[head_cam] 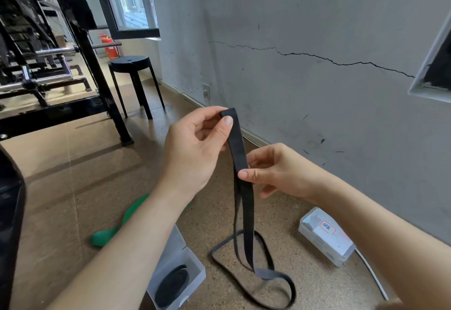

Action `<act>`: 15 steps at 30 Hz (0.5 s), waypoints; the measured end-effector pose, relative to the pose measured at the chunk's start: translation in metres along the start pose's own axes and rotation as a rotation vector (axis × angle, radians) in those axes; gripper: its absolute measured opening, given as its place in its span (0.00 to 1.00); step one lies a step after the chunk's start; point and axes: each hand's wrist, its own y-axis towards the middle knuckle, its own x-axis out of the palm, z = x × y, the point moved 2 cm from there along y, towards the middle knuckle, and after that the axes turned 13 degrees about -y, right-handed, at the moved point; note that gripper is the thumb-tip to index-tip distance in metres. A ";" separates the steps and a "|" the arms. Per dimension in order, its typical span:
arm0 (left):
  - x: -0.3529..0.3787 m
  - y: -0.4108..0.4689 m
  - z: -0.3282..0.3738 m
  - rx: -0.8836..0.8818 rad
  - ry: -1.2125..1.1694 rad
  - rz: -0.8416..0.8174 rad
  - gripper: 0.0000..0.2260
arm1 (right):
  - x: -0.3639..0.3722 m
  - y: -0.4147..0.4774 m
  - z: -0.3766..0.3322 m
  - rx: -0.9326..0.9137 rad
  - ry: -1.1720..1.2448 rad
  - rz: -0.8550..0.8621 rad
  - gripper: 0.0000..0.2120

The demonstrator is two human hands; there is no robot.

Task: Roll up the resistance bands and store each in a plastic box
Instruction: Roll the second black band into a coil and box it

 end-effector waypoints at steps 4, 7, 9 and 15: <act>0.004 -0.003 0.001 -0.026 -0.002 -0.040 0.06 | -0.004 -0.002 -0.005 -0.113 -0.127 0.040 0.18; 0.008 -0.006 0.001 -0.048 -0.038 -0.061 0.08 | -0.006 -0.005 -0.016 -0.191 0.181 0.122 0.11; 0.009 -0.005 0.002 -0.049 -0.030 -0.055 0.09 | -0.007 -0.005 -0.022 -0.230 0.150 0.211 0.08; 0.005 -0.002 0.001 -0.110 0.016 -0.090 0.10 | -0.005 -0.004 -0.022 -0.267 -0.050 0.361 0.11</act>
